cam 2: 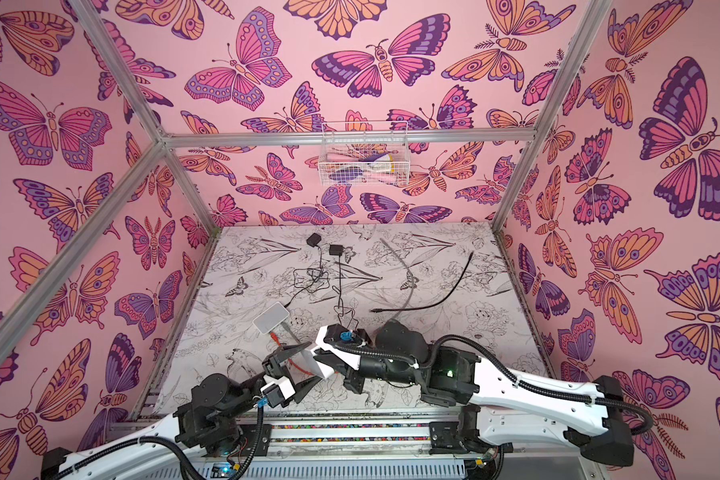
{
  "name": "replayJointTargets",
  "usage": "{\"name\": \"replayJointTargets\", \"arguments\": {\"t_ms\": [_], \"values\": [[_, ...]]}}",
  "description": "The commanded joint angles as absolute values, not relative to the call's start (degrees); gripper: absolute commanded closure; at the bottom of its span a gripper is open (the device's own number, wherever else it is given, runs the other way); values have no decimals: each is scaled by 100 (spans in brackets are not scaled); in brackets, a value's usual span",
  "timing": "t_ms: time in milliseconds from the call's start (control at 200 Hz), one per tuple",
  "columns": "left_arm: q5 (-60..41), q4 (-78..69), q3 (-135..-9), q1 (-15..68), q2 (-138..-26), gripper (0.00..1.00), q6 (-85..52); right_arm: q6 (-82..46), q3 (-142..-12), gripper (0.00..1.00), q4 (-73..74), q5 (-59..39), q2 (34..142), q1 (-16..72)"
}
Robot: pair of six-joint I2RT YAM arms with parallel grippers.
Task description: Insert the plug into the switch port
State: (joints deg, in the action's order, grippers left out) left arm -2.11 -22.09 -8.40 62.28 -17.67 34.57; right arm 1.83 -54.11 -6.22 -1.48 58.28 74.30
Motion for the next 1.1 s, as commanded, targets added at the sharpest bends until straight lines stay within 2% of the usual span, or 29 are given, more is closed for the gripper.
{"name": "replayJointTargets", "arguments": {"t_ms": [0,1092], "values": [[-127,-2446,-1177,6258,-1751,100,3094,404,-5455,100,-694,256,6020,7567],[-26,-2821,-1031,6260,-1149,100,1943,26,-4562,100,208,730,5606,7570]]}}
